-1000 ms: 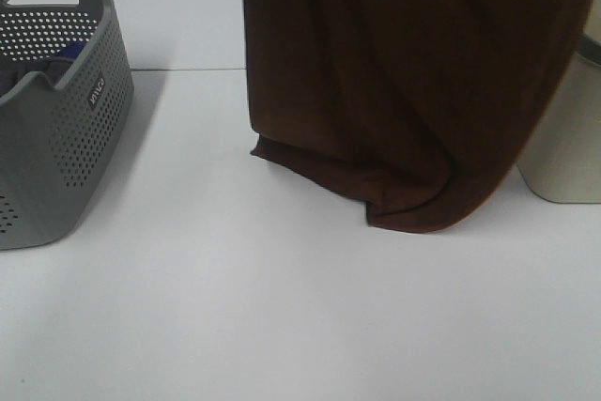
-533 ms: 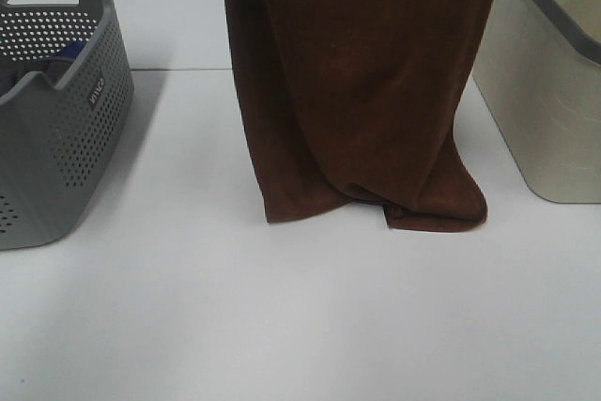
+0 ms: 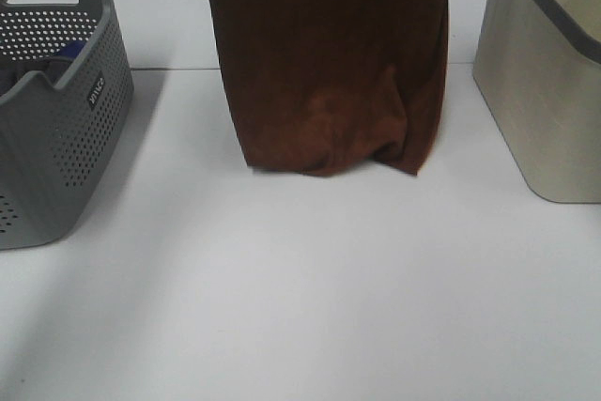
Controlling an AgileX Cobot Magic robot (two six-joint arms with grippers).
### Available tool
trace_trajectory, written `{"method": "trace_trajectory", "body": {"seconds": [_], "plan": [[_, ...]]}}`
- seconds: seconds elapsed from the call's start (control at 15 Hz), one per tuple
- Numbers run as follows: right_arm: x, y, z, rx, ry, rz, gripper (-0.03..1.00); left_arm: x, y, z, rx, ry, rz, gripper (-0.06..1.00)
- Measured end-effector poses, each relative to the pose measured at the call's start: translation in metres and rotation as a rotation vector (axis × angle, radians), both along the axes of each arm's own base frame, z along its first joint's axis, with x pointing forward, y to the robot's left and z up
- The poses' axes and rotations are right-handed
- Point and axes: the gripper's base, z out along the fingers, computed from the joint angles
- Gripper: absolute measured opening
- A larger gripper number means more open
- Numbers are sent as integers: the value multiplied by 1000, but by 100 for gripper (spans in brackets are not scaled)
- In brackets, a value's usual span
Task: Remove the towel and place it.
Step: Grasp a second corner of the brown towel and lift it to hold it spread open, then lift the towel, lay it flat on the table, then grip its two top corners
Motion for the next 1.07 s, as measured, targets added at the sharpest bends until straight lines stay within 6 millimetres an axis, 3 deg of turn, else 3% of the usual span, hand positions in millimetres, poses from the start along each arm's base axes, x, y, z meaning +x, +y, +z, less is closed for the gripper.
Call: {"method": "trace_trajectory", "body": {"seconds": [0.2, 0.27, 0.4, 0.6, 0.73, 0.8, 0.87, 1.07], "plan": [[-35, -10, 68, 60, -221, 15, 0, -32, 3, 55, -31, -344, -73, 0], [-44, -12, 79, 68, -250, 17, 0, -39, 3, 63, -26, -400, -80, 0], [-46, -13, 75, 46, -181, -4, 0, -35, 2, 58, -5, -370, -67, 0], [-24, -9, 25, -16, 65, -50, 0, -13, 1, 20, 41, -78, 6, 0], [-7, -5, -31, -63, 314, -79, 0, -2, -3, -23, 67, 270, 62, 0], [-5, -4, -54, -74, 427, -88, 0, -1, -5, -42, 77, 429, 77, 0], [-10, -3, -85, -73, 619, -97, 0, -9, -7, -69, 106, 701, 83, 0], [-21, -2, -103, -51, 812, -97, 0, -23, -7, -87, 137, 958, 69, 0]]}}
